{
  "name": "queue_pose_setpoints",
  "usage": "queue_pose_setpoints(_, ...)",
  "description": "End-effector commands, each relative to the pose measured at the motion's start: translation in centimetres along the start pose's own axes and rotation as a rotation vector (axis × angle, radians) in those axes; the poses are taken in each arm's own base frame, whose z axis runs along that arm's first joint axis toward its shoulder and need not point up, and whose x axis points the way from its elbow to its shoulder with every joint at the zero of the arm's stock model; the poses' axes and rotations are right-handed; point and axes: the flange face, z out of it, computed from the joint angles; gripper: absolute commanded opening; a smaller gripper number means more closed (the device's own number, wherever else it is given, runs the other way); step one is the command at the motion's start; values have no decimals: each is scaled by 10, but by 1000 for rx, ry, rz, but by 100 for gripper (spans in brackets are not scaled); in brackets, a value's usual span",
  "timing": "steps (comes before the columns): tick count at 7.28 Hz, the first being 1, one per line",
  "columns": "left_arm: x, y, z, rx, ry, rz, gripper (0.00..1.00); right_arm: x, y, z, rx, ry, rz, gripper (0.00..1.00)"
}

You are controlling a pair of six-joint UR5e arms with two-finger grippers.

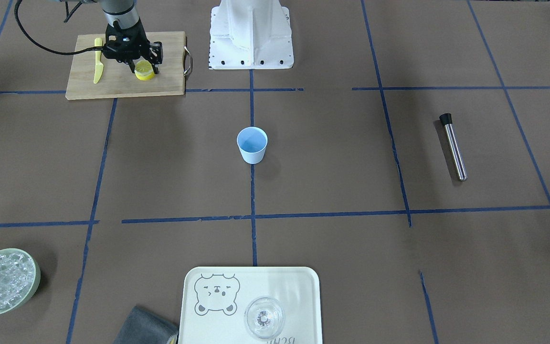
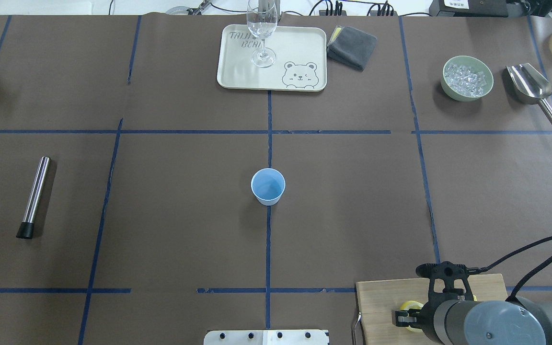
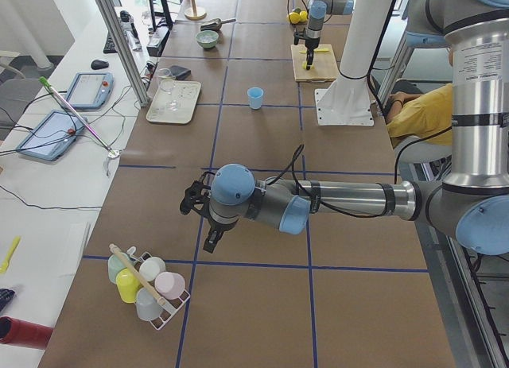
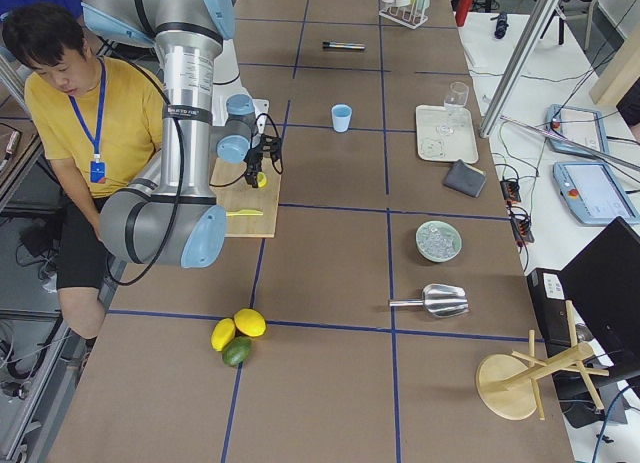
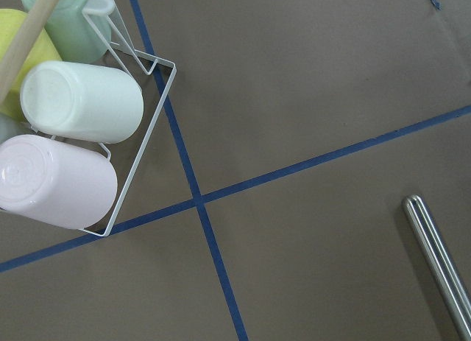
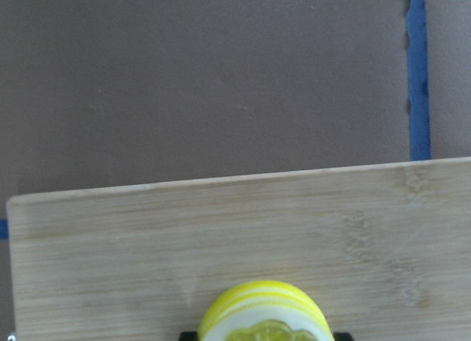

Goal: Squeeze lemon into cup
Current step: 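Close the right gripper on the lemon slice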

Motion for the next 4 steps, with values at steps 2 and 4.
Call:
queue_pose_setpoints(2,1,0,0,1,0,1,100,-2,-5,-8,8,-14,10,46)
queue_pose_setpoints(4,0,1,0,0,0,0,100,-1,-9,-12,14,-19,16,47)
